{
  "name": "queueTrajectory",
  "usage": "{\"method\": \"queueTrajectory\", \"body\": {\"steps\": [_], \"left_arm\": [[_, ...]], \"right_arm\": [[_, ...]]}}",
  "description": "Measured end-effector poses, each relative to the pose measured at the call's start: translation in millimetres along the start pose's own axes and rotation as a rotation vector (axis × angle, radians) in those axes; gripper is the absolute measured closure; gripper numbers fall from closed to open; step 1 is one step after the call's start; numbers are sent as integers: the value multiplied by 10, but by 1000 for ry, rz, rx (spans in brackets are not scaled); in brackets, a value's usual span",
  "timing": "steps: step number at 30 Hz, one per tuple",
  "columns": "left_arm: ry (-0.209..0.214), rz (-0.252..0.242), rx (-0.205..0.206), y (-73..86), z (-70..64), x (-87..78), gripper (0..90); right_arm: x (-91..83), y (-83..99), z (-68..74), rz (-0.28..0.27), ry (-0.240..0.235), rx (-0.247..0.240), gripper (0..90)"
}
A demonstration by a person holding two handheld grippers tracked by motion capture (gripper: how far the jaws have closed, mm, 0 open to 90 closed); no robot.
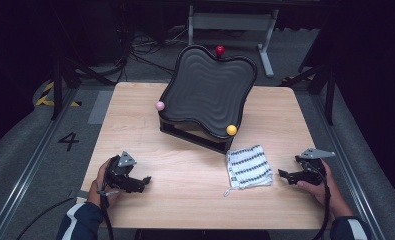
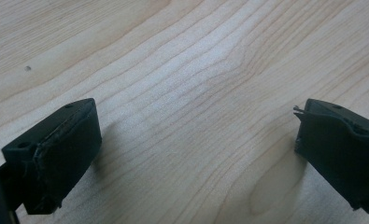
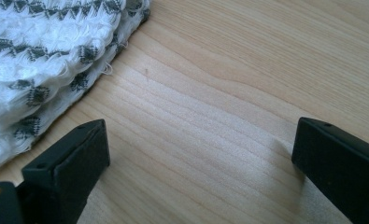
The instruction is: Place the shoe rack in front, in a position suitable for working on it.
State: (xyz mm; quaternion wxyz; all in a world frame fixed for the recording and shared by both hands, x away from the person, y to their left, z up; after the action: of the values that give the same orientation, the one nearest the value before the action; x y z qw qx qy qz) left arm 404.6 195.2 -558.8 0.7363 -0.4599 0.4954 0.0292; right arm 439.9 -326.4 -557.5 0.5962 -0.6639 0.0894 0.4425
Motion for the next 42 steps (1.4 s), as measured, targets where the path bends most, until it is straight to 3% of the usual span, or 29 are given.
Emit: {"method": "queueTrajectory", "body": {"steps": [28,34,37,42], "left_arm": [[22,4,11,23,-20,-20,2],[22,1,19,24,-17,-24,3],[22,2,19,25,-16,-25,4],[24,2,20,25,-16,-24,3]], "right_arm": [[-10,6,-3,8,-5,-6,46],[-27,11,10,12,-13,-8,89],[-51,3,34,9,-27,-14,169],[-75,-12,76,10,-45,-19,191]]}}
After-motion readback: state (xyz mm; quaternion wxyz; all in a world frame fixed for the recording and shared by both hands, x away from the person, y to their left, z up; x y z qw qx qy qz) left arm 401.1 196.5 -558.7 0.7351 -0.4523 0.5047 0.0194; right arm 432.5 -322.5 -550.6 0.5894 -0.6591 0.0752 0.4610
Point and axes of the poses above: each handheld gripper's, and its own axes: x roughly forward along the jaws, y roughly out of its underside, z roughly to its left, the point moved 10 cm from there along x, roughly forward along the jaws, and after that the axes turned 8 degrees about x, right-handed, at the moved point
